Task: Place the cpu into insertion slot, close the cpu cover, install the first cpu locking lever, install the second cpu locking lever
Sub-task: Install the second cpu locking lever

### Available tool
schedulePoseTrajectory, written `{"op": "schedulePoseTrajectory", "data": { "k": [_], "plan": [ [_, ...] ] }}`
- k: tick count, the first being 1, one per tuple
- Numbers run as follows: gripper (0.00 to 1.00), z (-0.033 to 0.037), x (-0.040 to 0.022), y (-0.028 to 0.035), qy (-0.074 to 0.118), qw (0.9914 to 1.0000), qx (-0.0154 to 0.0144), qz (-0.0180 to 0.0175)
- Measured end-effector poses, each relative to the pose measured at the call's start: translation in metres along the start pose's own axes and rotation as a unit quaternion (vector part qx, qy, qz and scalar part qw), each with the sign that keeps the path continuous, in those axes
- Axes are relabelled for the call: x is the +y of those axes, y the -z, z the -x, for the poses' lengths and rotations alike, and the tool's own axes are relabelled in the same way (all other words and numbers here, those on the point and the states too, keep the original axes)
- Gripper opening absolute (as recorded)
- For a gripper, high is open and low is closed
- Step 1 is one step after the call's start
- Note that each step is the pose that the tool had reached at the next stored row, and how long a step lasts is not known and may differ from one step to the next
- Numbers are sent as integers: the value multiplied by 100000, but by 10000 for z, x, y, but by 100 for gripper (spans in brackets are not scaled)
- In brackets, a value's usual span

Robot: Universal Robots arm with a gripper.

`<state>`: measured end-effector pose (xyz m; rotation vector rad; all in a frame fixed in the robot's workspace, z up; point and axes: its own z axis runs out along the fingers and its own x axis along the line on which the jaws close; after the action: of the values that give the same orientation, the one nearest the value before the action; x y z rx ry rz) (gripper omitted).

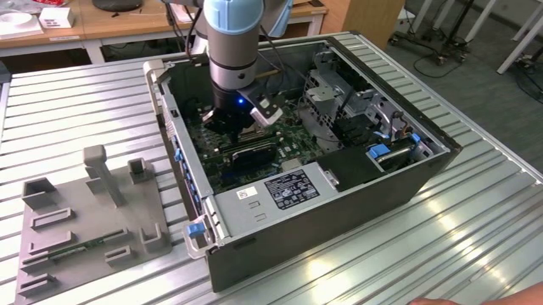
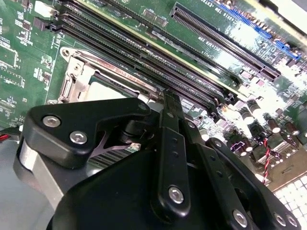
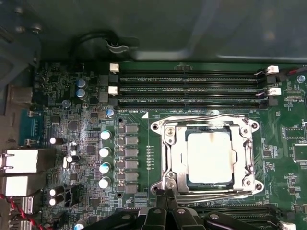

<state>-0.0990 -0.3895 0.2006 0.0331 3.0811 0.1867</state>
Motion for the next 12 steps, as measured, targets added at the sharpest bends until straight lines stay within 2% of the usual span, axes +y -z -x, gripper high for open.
{"op": "schedulePoseTrajectory", "data": {
  "k": [12],
  "plan": [
    [11, -44, -3, -14, 49, 99997, -589, 434]
  ]
}}
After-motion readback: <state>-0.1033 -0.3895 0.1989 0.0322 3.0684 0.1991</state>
